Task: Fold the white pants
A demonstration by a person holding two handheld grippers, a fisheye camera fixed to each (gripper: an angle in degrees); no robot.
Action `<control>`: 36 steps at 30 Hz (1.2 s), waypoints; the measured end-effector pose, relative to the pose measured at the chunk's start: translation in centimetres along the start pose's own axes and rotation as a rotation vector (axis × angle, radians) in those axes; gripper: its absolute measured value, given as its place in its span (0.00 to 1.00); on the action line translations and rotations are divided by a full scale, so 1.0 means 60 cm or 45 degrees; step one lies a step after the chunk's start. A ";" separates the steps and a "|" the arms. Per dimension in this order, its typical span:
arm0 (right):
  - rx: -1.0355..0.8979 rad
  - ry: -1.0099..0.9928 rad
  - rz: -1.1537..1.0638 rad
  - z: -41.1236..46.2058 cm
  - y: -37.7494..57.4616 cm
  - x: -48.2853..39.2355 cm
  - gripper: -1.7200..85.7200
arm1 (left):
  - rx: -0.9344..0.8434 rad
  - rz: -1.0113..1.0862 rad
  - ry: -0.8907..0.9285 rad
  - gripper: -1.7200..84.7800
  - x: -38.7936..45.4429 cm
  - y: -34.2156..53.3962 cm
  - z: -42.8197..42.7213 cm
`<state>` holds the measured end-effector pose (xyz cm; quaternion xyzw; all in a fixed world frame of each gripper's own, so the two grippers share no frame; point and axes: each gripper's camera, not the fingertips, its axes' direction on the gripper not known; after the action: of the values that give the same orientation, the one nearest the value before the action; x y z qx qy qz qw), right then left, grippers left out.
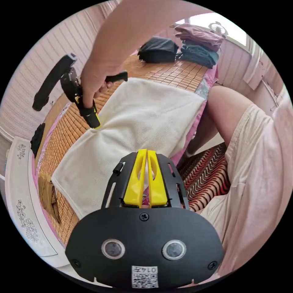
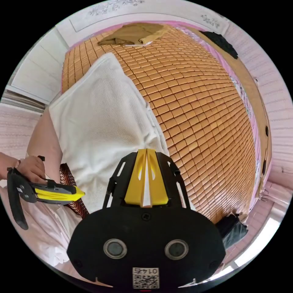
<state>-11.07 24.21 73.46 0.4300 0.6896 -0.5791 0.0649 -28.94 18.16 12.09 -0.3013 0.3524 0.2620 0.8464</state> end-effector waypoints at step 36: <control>0.994 -1.044 1.051 -0.260 1.076 0.262 0.11 | 0.614 -0.039 0.823 0.04 -0.077 -0.163 -0.151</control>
<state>28.70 43.07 21.26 0.3956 0.1315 -0.8279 0.3752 -29.36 4.16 13.62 -0.1663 0.6473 0.0509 0.7422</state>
